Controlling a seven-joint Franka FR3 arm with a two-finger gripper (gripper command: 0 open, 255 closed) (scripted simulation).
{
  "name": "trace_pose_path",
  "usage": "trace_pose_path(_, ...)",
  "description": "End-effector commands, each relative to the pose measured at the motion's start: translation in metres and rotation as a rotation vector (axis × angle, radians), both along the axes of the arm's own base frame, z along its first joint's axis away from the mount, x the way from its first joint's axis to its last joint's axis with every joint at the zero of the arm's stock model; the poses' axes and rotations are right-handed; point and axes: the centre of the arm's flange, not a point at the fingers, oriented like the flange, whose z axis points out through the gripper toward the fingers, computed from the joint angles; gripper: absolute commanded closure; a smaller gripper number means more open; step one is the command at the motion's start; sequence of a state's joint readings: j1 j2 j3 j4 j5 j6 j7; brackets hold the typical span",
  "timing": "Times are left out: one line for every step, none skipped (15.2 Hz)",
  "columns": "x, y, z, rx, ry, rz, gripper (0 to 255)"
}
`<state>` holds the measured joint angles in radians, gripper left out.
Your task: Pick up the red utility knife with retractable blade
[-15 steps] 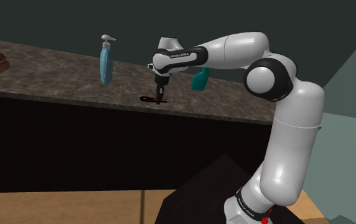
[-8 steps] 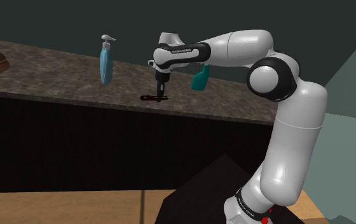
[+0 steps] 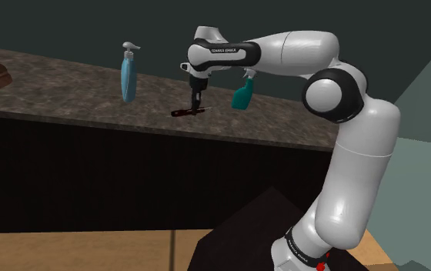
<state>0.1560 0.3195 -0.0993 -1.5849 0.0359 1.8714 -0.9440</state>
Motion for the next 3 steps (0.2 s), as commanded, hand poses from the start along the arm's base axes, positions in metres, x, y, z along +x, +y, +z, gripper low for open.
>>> trace_pose_path(0.0,-0.0006,0.0096,0.0,0.0,0.0,255)
trace_pose_path(-0.0001,-0.0006,0.0104,0.0,0.0,0.0,255)
trace_pose_path(0.0,-0.0006,0.0104,0.0,0.0,0.0,255)
